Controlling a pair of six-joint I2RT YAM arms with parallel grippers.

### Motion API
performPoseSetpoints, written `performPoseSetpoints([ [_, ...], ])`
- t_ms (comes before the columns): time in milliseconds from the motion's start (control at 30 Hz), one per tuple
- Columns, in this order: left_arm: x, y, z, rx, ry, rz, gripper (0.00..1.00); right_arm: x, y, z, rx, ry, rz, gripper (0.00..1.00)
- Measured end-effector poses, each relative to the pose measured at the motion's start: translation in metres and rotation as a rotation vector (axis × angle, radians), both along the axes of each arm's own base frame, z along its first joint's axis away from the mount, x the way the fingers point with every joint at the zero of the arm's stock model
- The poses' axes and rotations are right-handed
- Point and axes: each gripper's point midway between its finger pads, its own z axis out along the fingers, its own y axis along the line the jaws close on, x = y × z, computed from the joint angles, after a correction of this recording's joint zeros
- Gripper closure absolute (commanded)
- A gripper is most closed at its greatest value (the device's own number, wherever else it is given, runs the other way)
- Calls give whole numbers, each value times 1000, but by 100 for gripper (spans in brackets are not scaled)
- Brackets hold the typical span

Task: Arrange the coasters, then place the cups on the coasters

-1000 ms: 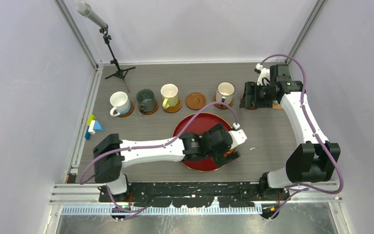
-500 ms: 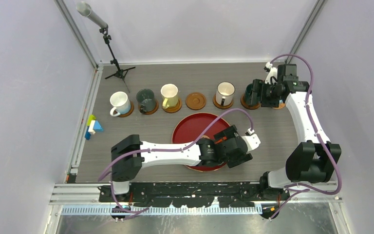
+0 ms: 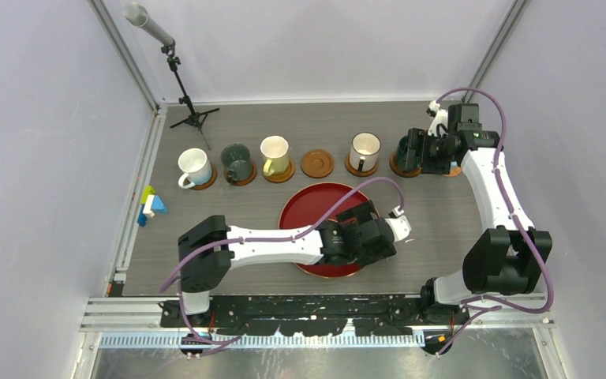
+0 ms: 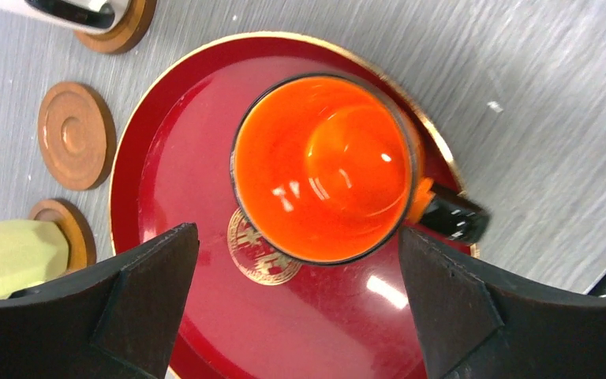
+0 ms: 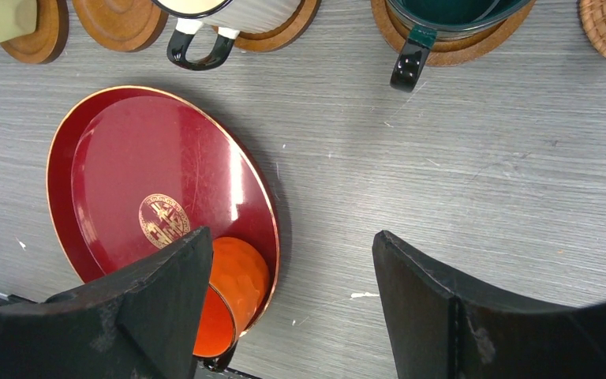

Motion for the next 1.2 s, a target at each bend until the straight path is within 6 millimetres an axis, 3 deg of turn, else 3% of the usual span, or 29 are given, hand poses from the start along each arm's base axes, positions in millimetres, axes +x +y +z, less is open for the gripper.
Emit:
performPoseSetpoints([
  [333, 31, 38, -10, 67, 5, 42, 0, 0, 1, 0, 3, 0, 2, 21],
  [567, 48, 55, 0, 53, 2, 71, 0, 0, 0, 0, 3, 0, 1, 21],
  [867, -4, 41, 55, -205, 151, -28, 0, 0, 1, 0, 5, 0, 2, 21],
  [1033, -18, 32, 28, -191, 244, -7, 0, 0, 1, 0, 9, 1, 0, 21],
  [1200, -17, 25, -6, -147, 307, 64, 1, 0, 1, 0, 10, 2, -2, 21],
])
